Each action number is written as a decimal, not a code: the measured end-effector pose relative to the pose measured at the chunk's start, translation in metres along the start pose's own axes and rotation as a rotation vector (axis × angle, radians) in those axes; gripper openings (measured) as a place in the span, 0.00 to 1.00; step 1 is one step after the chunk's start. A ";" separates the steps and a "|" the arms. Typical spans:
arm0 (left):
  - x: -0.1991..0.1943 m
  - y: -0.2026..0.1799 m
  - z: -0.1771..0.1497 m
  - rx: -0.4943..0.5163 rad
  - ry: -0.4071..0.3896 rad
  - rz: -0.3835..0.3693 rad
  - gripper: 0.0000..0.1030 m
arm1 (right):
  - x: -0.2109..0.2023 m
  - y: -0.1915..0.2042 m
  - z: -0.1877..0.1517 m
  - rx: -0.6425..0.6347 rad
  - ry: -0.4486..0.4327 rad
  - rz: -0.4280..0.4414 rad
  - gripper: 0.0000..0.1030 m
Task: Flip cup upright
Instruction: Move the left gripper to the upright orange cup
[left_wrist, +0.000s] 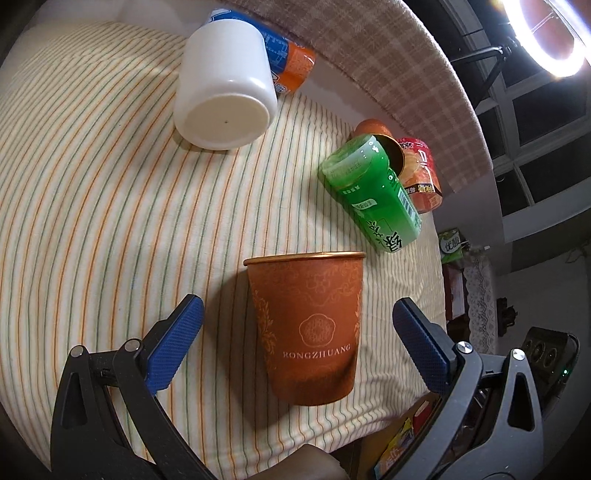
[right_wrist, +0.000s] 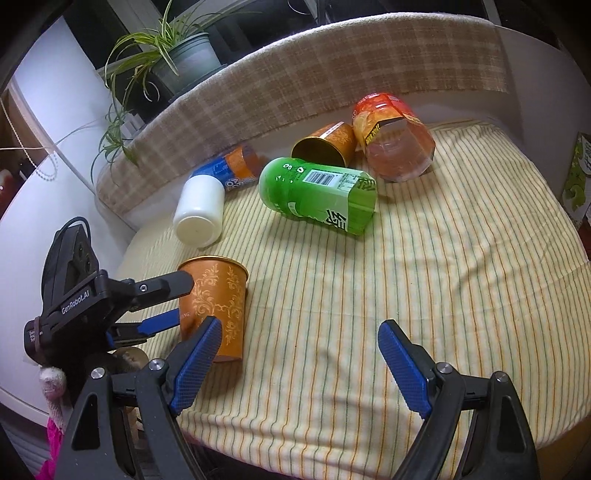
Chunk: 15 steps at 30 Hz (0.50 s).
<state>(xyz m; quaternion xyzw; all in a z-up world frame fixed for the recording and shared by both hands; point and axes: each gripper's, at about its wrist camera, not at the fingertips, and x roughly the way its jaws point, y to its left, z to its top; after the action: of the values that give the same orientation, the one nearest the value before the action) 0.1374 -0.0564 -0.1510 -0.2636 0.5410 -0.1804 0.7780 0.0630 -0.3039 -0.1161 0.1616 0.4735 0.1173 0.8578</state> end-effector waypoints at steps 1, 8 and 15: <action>0.001 -0.002 0.001 0.006 -0.002 0.002 1.00 | 0.000 -0.001 0.000 0.000 0.001 -0.002 0.86; 0.007 -0.007 0.004 0.033 -0.001 0.016 0.95 | 0.002 -0.003 -0.002 0.012 0.007 -0.009 0.86; 0.015 -0.009 0.006 0.046 0.008 0.029 0.78 | 0.003 -0.004 -0.002 0.008 0.008 -0.013 0.86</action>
<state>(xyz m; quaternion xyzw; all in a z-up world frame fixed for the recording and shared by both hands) 0.1484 -0.0707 -0.1545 -0.2371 0.5435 -0.1824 0.7843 0.0632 -0.3067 -0.1208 0.1614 0.4784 0.1108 0.8560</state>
